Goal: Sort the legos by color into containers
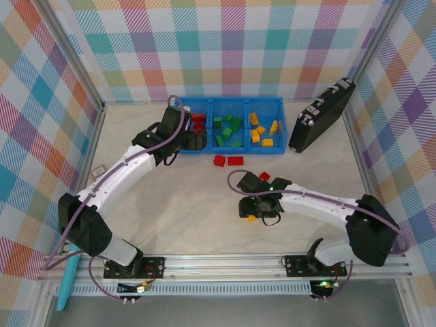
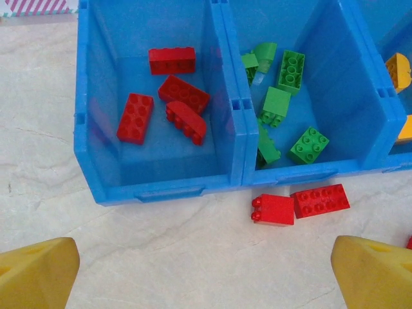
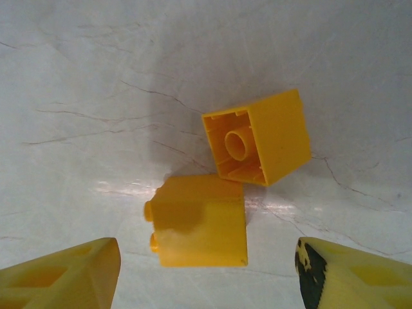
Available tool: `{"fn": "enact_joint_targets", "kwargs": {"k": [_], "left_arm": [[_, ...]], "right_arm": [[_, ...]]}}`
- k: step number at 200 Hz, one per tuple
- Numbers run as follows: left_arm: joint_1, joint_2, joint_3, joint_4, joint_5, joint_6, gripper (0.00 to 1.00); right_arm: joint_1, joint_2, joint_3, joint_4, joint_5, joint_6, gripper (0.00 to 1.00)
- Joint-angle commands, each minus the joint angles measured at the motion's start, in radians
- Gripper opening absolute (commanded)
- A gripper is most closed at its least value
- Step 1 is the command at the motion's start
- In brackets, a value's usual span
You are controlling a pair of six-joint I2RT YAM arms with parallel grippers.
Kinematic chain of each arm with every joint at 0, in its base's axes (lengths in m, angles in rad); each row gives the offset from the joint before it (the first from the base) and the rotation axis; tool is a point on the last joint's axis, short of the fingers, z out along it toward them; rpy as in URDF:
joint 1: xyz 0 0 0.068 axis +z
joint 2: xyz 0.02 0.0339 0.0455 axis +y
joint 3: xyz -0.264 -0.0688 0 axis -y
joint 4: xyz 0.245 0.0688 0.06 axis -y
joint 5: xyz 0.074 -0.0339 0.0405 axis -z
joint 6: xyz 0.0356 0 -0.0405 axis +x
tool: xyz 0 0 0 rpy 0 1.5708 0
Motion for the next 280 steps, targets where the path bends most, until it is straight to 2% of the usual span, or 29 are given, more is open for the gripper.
{"fn": "enact_joint_targets", "kwargs": {"k": [1, 62, 144, 168, 198, 219, 238, 258, 280], "left_arm": [[-0.005, -0.035, 0.020, -0.008, -0.016, 0.020, 1.00], [-0.005, 0.000, 0.047, -0.018, -0.007, 0.016, 1.00], [-0.011, 0.031, 0.069, -0.033, -0.012, -0.007, 1.00], [-0.018, 0.043, 0.073, -0.036, -0.013, -0.013, 1.00], [-0.038, 0.075, 0.085, -0.040, -0.001, -0.028, 1.00], [-0.076, 0.112, 0.097, -0.047, -0.003, -0.050, 1.00], [-0.112, 0.149, 0.091, -0.031, -0.008, -0.071, 1.00], [-0.147, 0.198, 0.080, -0.012, -0.024, -0.073, 1.00], [-0.180, 0.233, 0.046, 0.037, -0.066, -0.046, 1.00]], "right_arm": [[0.008, 0.035, -0.017, 0.035, -0.024, 0.024, 0.71], [0.030, 0.110, -0.023, 0.078, -0.042, 0.028, 0.63], [0.031, 0.132, -0.067, 0.104, -0.079, 0.003, 0.40], [0.031, 0.085, -0.065, 0.061, -0.047, -0.009, 0.34], [0.013, -0.103, 0.023, -0.154, 0.051, -0.062, 0.33], [-0.058, -0.243, 0.104, -0.261, 0.105, -0.138, 0.33], [-0.174, -0.308, 0.166, -0.260, 0.112, -0.264, 0.33], [-0.313, -0.295, 0.237, -0.182, 0.114, -0.436, 0.33], [-0.418, -0.228, 0.336, -0.052, 0.105, -0.594, 0.33]]}}
